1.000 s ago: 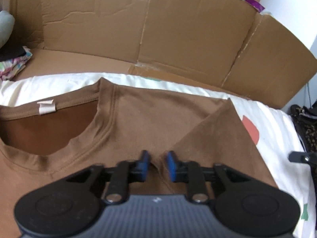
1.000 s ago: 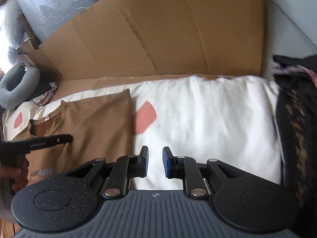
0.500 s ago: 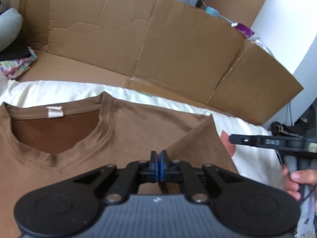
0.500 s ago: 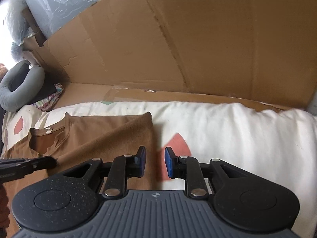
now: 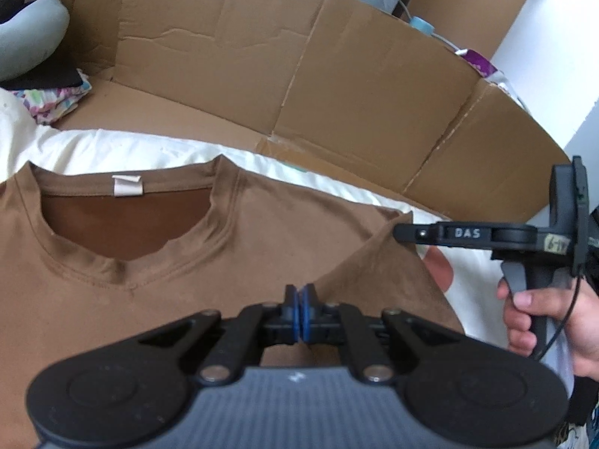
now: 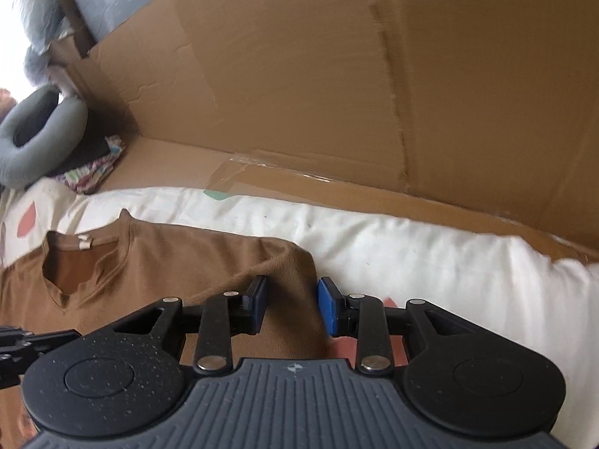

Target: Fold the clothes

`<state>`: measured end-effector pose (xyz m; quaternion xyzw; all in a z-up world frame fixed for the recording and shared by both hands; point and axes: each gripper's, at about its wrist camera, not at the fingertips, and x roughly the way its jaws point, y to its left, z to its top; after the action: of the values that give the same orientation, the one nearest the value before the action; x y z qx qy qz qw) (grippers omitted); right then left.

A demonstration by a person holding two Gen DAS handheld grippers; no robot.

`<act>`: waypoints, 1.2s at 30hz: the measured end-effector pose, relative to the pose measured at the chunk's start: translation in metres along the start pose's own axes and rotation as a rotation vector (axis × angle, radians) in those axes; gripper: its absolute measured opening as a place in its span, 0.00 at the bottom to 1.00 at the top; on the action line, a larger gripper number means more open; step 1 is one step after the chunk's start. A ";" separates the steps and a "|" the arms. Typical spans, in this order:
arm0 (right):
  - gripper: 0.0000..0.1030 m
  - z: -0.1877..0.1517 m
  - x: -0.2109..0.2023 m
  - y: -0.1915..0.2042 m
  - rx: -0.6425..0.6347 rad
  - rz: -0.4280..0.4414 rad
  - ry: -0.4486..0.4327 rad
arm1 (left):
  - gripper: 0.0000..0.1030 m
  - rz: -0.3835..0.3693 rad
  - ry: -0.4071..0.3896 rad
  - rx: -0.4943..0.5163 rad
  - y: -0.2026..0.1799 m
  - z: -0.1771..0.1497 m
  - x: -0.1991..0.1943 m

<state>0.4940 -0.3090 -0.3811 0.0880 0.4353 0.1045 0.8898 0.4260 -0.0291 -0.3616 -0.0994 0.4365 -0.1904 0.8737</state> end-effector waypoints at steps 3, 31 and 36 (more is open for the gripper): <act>0.25 0.003 0.006 0.005 -0.058 -0.012 0.025 | 0.02 -0.001 0.000 0.007 0.000 0.001 0.002; 0.00 0.008 -0.011 -0.013 -0.068 -0.060 -0.027 | 0.02 0.032 0.001 -0.039 0.000 0.001 0.012; 0.00 0.007 0.001 0.000 -0.043 -0.048 -0.012 | 0.02 0.039 0.007 -0.044 0.001 0.000 0.012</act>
<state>0.5002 -0.3094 -0.3774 0.0592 0.4298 0.0918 0.8963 0.4331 -0.0330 -0.3709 -0.1094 0.4456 -0.1639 0.8733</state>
